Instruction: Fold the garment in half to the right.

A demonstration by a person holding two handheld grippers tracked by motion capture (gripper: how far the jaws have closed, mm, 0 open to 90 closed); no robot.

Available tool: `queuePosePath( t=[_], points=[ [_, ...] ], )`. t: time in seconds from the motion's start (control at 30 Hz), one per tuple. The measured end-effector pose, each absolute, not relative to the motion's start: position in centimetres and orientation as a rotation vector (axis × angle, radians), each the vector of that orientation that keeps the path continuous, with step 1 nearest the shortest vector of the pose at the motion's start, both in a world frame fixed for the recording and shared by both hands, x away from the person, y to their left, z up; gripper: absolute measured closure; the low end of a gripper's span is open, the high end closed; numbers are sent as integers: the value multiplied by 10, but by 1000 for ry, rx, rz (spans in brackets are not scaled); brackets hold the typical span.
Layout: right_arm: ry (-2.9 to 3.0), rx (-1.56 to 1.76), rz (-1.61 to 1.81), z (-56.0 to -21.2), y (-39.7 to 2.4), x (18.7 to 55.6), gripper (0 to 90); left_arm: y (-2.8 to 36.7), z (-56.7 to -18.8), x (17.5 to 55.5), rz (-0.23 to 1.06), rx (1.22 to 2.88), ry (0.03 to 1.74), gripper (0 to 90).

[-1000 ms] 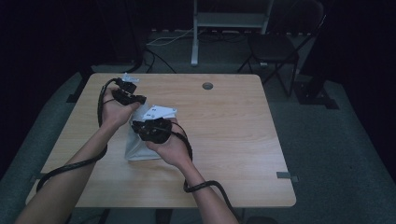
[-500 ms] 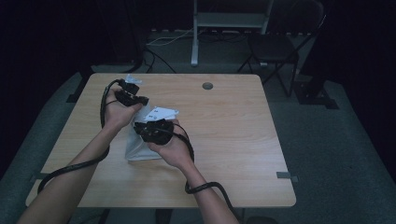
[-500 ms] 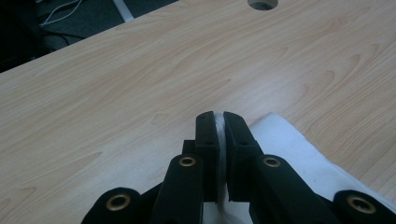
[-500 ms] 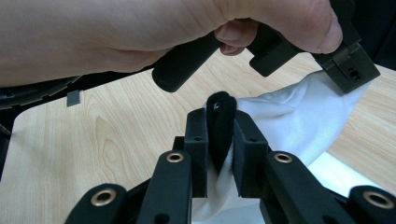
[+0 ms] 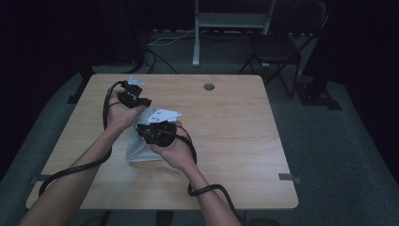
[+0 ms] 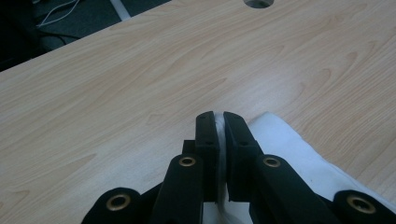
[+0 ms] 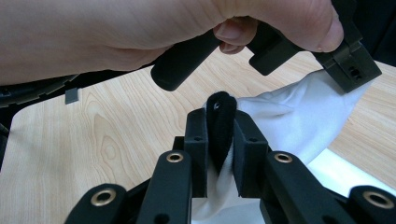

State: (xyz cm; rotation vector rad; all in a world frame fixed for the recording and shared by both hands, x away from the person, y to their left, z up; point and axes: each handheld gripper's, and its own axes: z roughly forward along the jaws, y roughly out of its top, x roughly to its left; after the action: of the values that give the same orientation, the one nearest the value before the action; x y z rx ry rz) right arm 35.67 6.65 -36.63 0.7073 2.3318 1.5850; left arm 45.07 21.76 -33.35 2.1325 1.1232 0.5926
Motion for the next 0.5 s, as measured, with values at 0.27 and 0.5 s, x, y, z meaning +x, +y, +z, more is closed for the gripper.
queuePosePath(
  t=[0.27, 0.5],
  points=[
    [2334, 712, 1582, -368, 65, 356, 787, 215, -335, 450, 590, 2139, 1116, 856],
    [2335, 717, 1582, -370, 63, 356, 787, 212, -338, 450, 587, 2143, 1111, 856]
  ],
)
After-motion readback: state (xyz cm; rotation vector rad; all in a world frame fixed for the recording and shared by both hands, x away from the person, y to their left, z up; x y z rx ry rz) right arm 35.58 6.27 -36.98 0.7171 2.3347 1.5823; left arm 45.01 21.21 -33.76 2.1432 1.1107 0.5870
